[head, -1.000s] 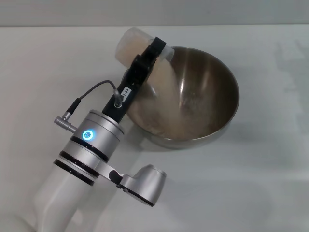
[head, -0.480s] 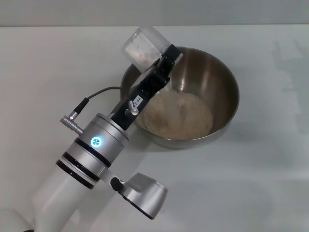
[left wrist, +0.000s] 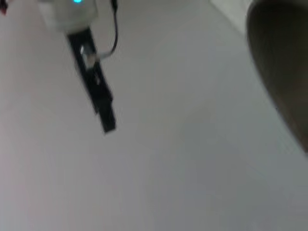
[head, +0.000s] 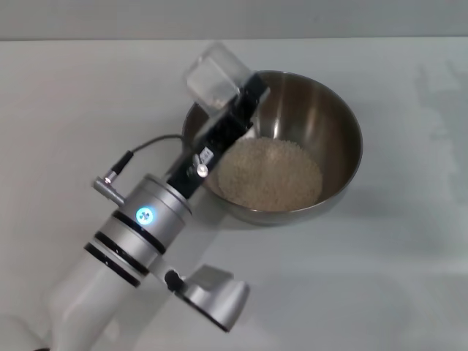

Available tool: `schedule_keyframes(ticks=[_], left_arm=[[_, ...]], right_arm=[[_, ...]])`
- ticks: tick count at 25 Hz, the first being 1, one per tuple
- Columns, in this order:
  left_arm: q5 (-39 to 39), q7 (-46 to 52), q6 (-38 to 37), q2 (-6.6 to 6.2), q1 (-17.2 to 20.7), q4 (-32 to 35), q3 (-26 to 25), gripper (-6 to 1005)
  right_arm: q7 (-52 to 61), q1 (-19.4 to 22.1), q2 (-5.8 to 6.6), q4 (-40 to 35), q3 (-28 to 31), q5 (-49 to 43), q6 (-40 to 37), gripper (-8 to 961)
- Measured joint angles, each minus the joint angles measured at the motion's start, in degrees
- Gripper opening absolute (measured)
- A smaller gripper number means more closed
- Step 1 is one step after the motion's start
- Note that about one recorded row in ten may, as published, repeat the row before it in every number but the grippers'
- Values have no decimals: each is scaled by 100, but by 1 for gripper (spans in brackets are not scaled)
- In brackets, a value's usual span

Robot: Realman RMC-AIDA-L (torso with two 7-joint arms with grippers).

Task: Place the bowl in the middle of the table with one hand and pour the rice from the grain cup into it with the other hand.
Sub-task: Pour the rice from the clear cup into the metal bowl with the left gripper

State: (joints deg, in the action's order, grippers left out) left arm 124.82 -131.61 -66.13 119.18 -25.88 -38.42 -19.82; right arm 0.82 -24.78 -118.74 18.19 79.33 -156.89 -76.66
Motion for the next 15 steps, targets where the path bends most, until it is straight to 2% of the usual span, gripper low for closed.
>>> schedule_keyframes(ticks=[3, 6, 9, 14, 15], left_arm=[[5, 3, 53, 0, 6, 24, 73, 75], [-24, 69, 64, 1, 35, 34, -71, 77], [-4, 108, 192, 0, 57, 103, 126, 79], [-47, 171, 170, -1, 85, 36, -5, 82], [5, 161, 173, 1, 117, 67, 122, 83]], right_arm=[[17, 0, 0, 1, 3, 0, -7, 516], [22, 7, 0, 3, 10, 0, -45, 516], [24, 5, 0, 2, 13, 0, -60, 516], [23, 20, 0, -7, 13, 0, -69, 516], [23, 19, 0, -9, 13, 0, -70, 516]])
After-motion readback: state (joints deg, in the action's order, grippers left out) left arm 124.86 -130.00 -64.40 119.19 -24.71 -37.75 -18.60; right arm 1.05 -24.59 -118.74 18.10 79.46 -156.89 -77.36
